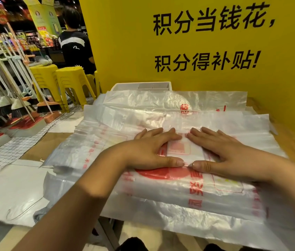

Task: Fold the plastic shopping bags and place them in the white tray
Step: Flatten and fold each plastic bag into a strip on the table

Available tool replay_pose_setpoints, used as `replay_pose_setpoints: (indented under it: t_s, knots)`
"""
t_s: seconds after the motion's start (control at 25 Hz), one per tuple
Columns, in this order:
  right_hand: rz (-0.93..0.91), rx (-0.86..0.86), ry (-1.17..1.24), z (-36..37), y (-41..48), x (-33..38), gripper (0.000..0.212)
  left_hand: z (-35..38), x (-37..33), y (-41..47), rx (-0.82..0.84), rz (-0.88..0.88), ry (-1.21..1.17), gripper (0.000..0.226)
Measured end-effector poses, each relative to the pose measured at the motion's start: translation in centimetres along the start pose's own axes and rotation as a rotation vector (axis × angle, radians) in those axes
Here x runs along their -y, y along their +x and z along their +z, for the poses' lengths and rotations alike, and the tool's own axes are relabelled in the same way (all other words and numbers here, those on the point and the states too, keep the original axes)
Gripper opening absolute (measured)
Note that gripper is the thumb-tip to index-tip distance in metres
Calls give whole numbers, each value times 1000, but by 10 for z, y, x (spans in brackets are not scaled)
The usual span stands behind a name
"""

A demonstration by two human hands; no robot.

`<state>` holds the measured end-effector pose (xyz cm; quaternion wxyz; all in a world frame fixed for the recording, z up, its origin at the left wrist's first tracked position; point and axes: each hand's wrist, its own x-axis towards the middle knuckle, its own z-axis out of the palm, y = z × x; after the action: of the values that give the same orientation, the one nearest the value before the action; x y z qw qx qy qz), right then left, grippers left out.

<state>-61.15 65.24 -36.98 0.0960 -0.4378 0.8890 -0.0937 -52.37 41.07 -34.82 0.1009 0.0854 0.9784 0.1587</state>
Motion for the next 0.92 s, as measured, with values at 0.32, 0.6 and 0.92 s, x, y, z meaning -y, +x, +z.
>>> replay_pose_setpoints:
  t_s: [0.32,0.6,0.92]
  knots:
    - [-5,-466,297,9,-12,3,39,3,10,-7,-392,42,51,43]
    - [-107,-432,161,6,-10,5,25,16,-19,-5,-237,-61,133,48]
    - [-46,-60,112,-1,-8,-14,58,11,-3,-14,-70,-86,102,51]
